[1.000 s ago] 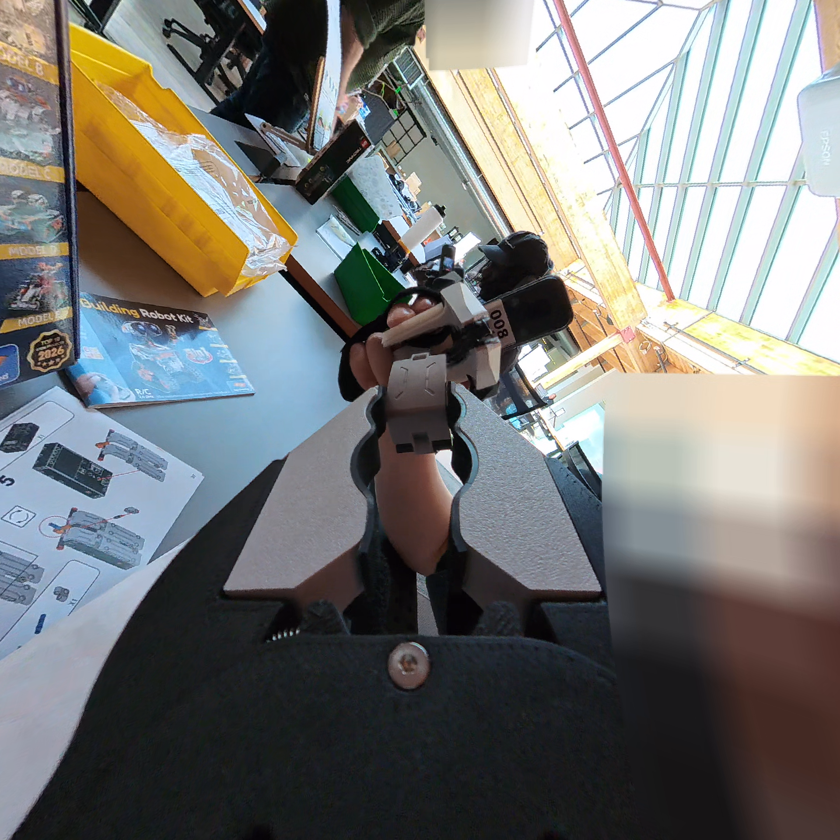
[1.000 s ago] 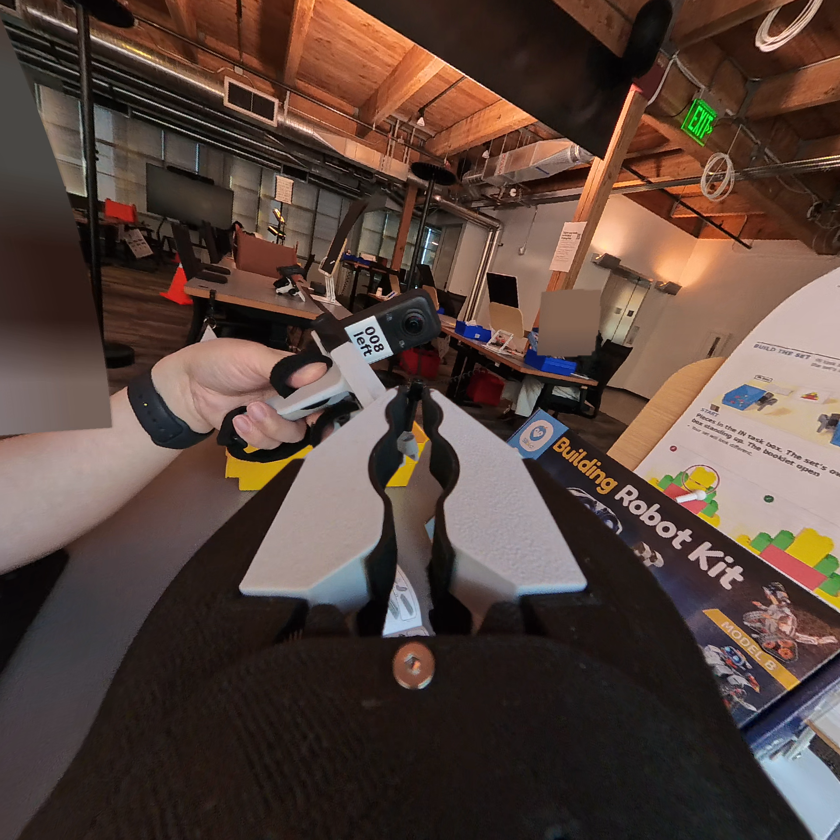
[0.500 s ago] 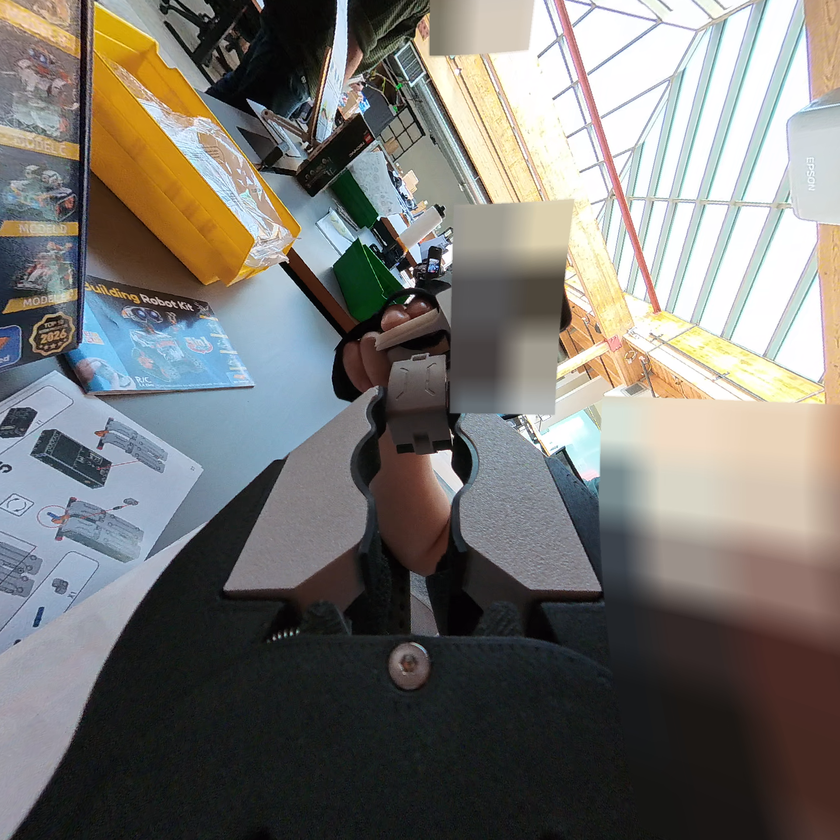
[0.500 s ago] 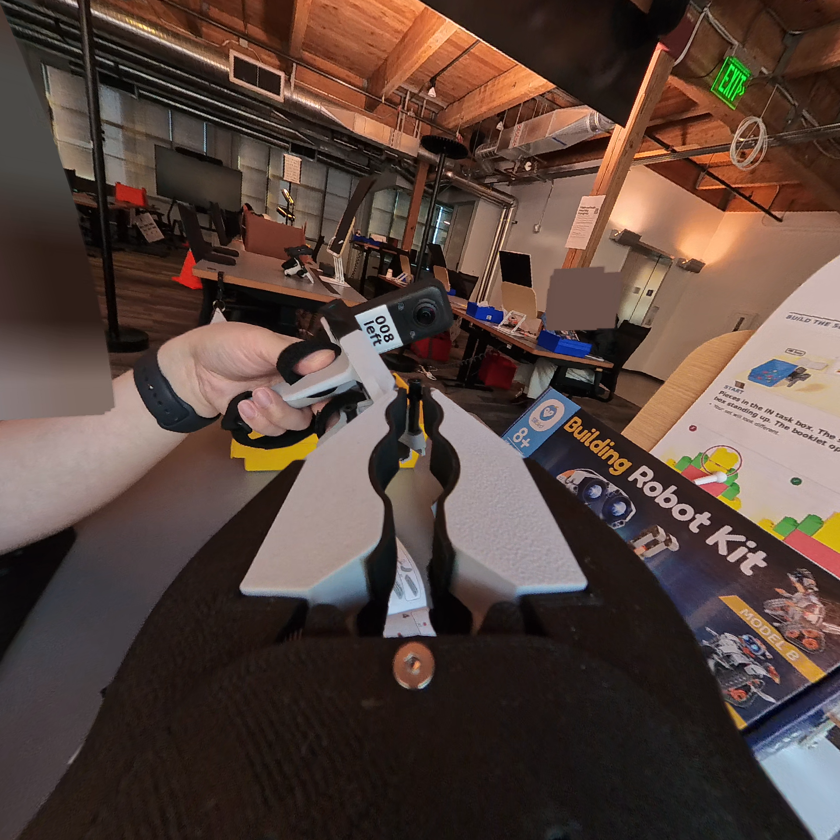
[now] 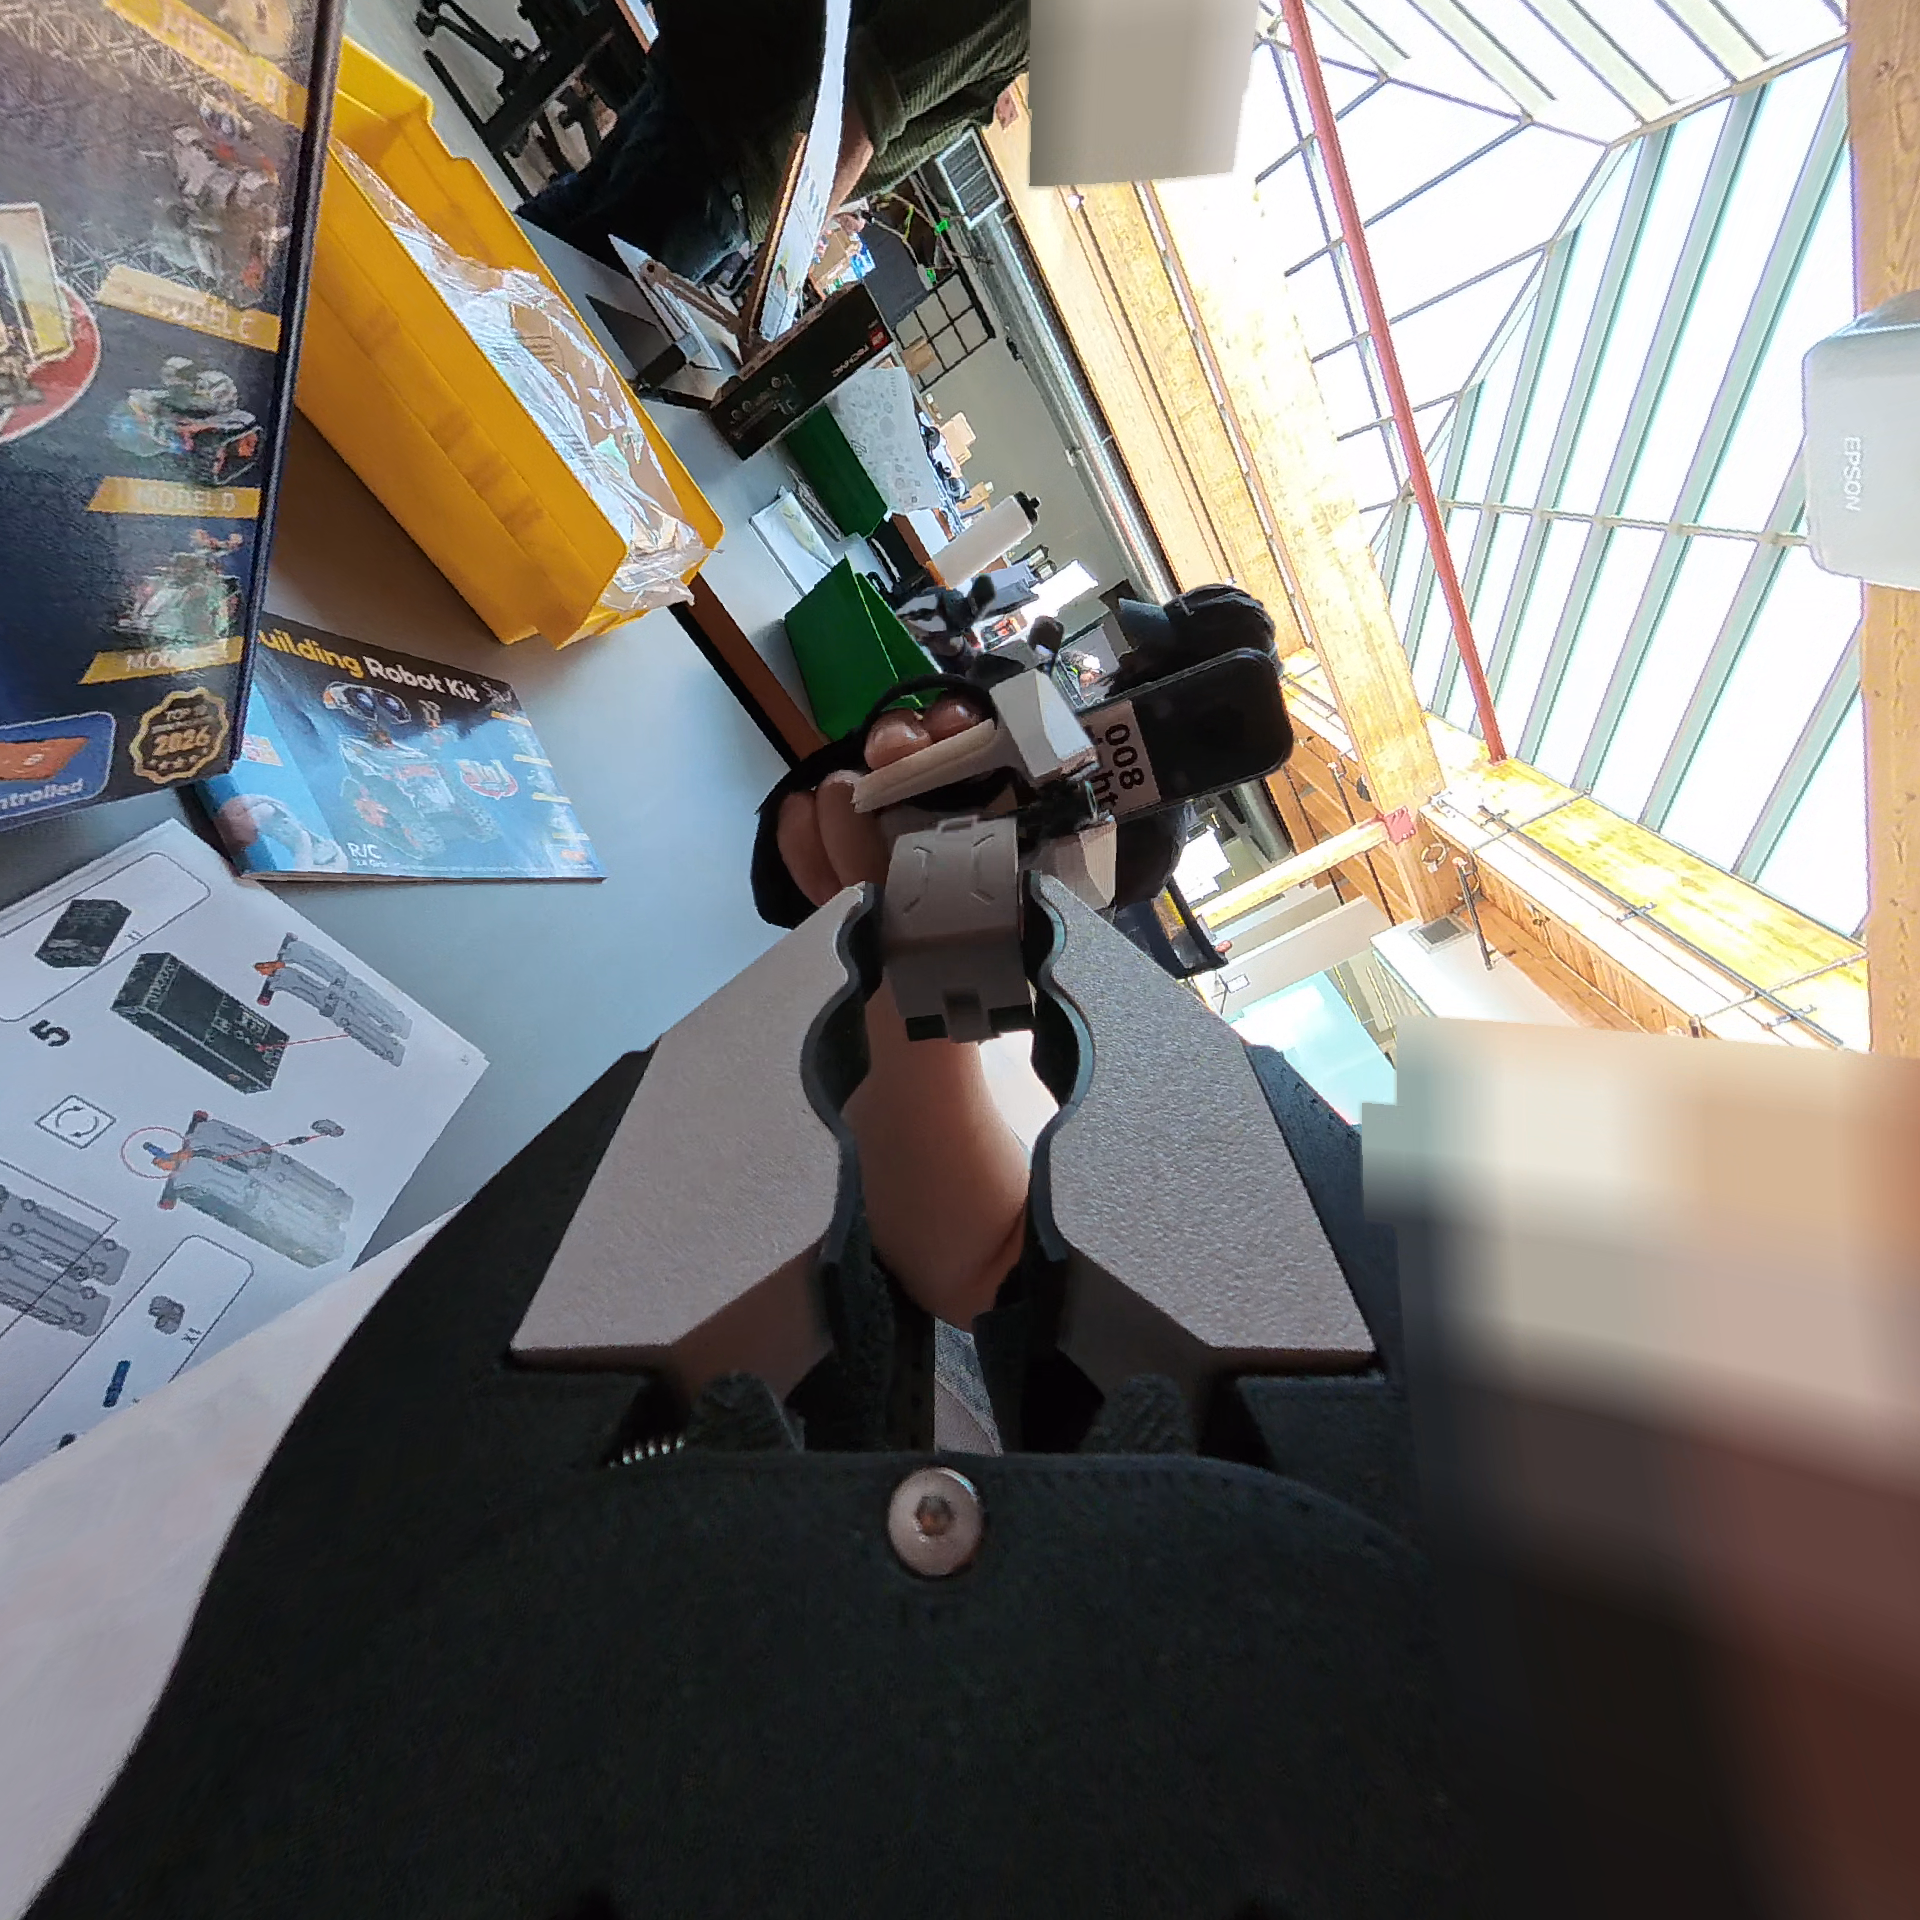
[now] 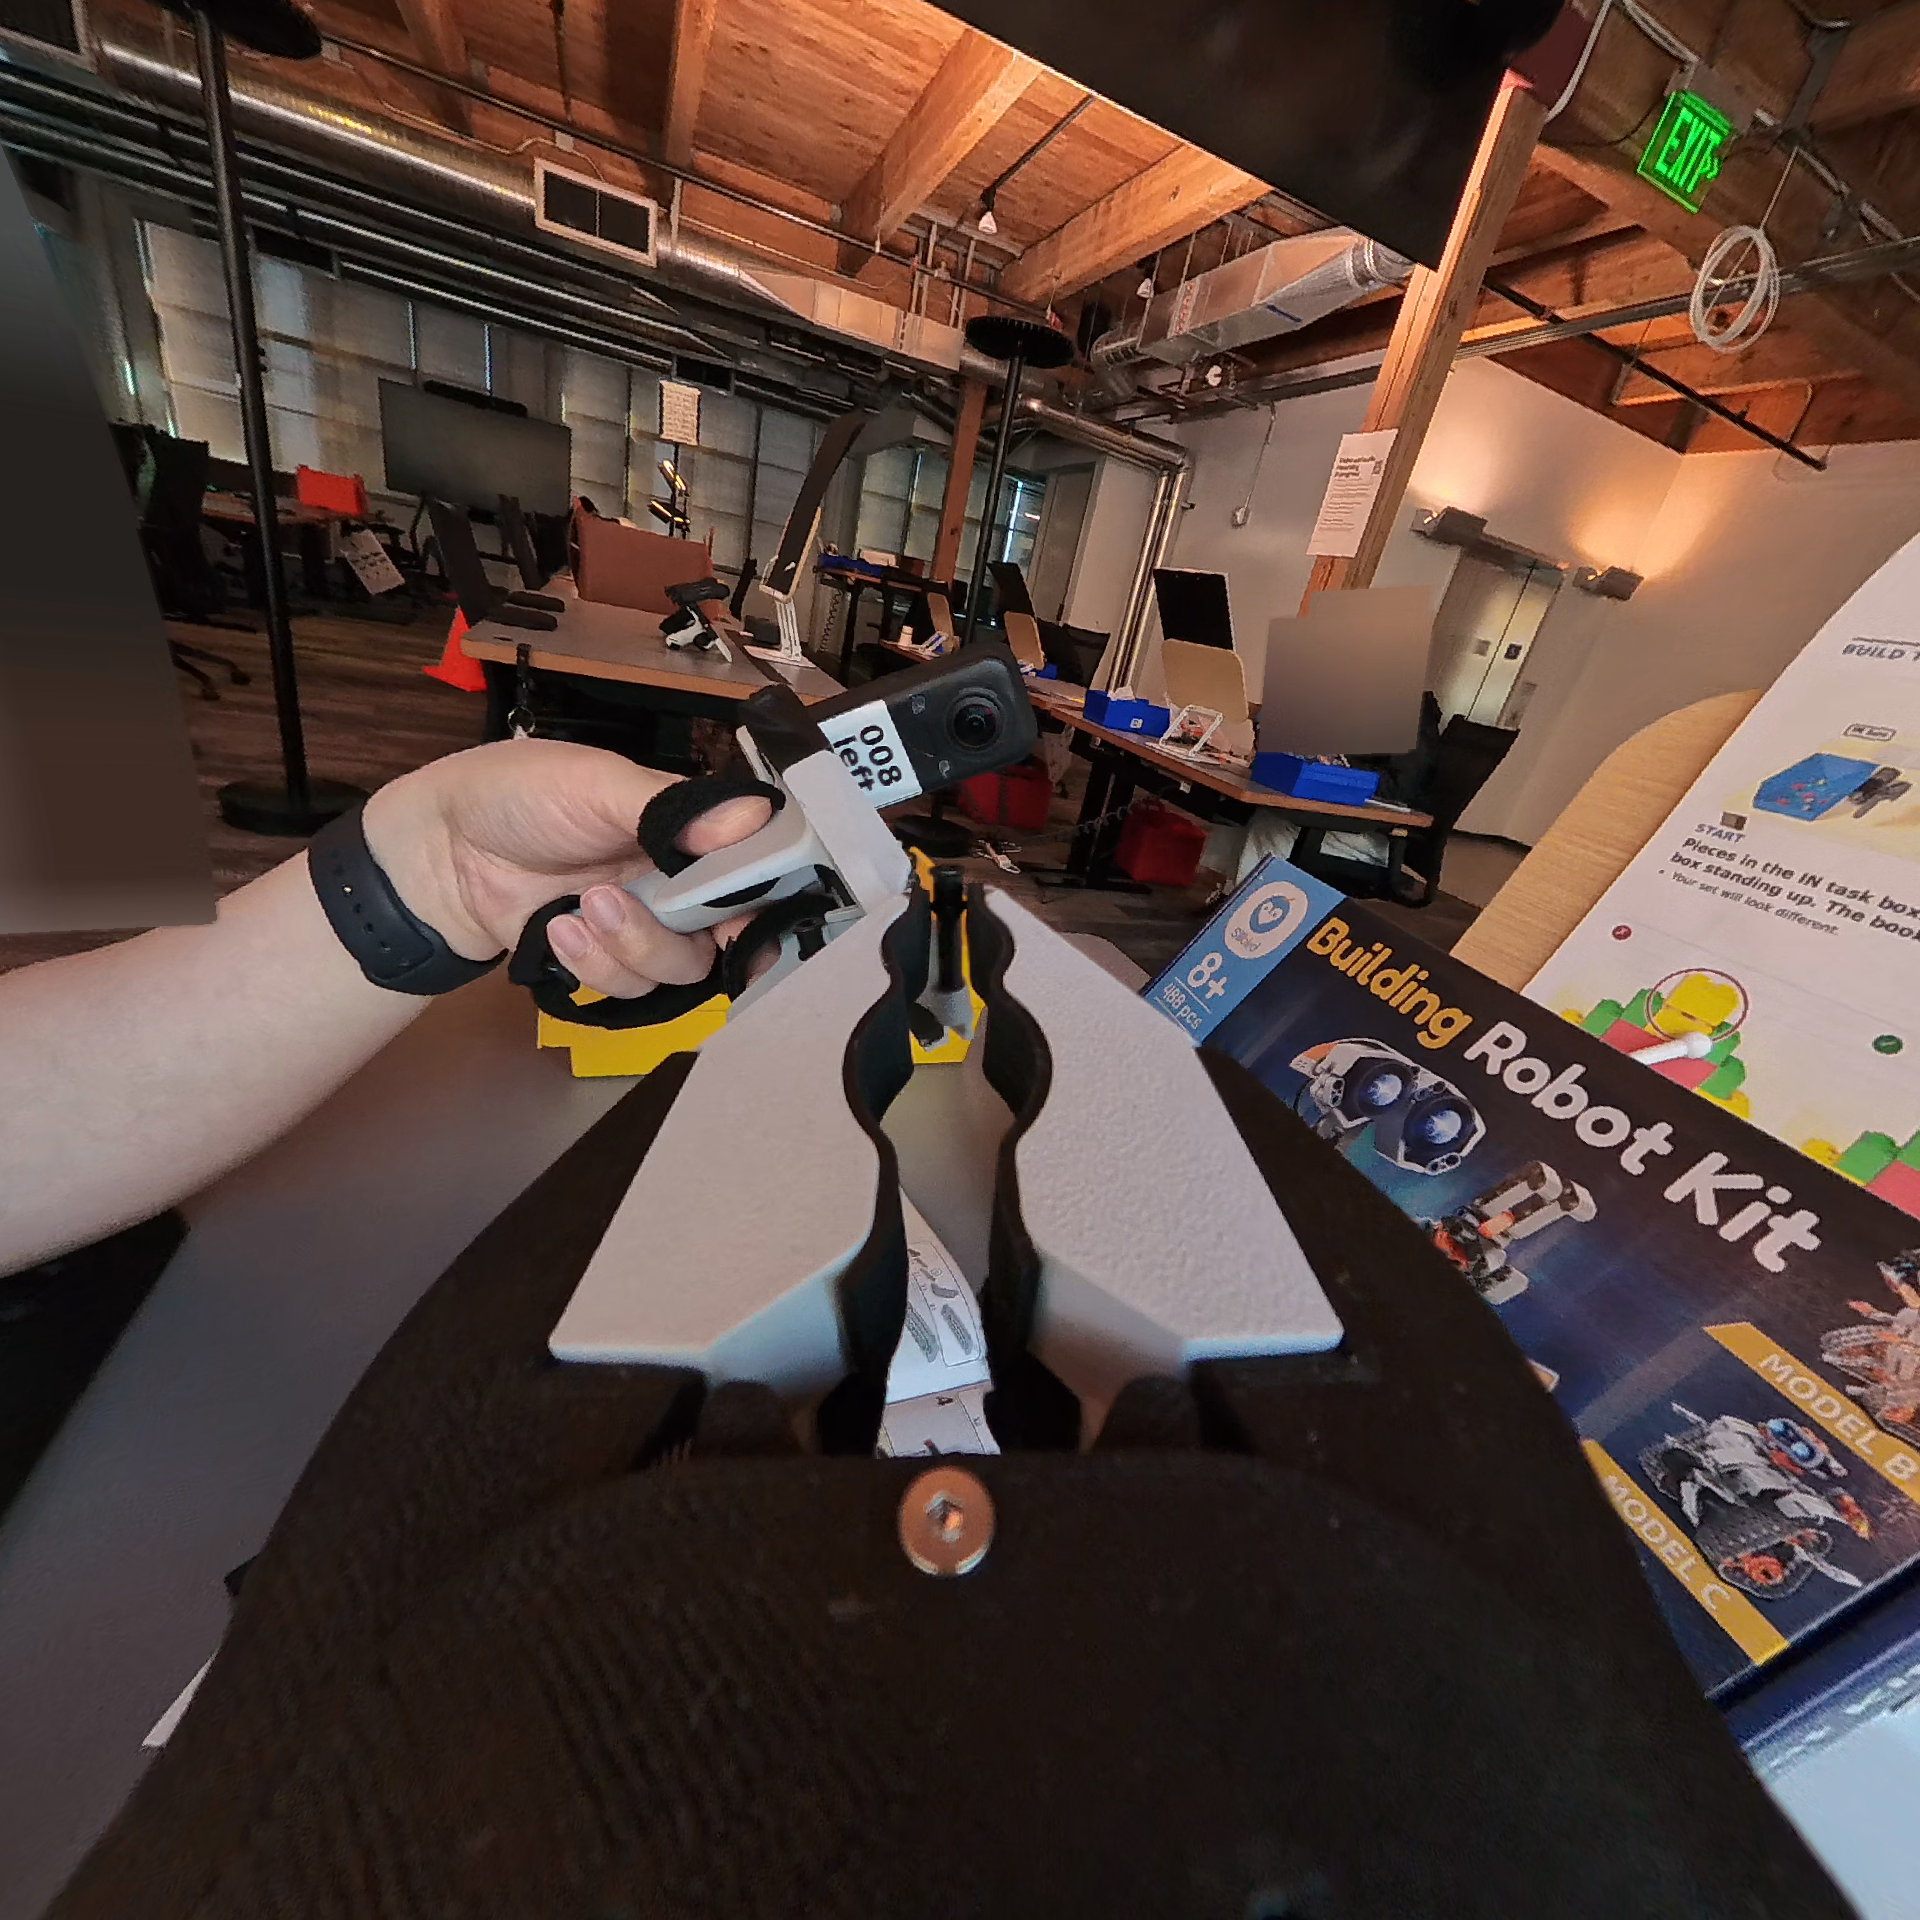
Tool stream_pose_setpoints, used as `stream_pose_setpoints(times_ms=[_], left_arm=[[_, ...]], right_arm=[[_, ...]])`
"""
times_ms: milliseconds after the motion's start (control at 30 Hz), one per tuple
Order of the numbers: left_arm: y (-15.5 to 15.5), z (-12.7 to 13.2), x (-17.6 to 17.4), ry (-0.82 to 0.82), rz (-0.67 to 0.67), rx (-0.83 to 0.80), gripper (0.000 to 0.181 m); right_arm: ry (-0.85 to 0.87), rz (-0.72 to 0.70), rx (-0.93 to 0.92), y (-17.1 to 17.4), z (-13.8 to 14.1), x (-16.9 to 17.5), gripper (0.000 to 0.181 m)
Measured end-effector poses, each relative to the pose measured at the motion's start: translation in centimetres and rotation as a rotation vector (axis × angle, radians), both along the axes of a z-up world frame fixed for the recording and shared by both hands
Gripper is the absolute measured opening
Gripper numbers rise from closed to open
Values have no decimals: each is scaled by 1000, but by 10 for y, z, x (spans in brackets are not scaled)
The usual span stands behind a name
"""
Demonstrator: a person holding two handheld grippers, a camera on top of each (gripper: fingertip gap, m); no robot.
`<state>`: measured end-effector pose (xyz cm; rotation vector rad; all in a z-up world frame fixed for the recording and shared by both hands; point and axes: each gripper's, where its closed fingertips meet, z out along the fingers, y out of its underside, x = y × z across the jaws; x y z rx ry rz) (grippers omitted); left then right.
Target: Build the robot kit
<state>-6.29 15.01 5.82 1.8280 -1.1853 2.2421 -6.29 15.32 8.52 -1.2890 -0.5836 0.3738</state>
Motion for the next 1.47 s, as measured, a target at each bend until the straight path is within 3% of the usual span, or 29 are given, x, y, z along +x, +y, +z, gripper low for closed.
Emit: stream_pose_setpoints(times_ms=[400,1467], left_arm=[[5,-7,2,6,-18,-58,24],[-59,33,-9,-197,-425,-356,24]], right_arm=[[-28,6,45,3,-9,0,4],[48,273,179,-54,37,-14,3]])
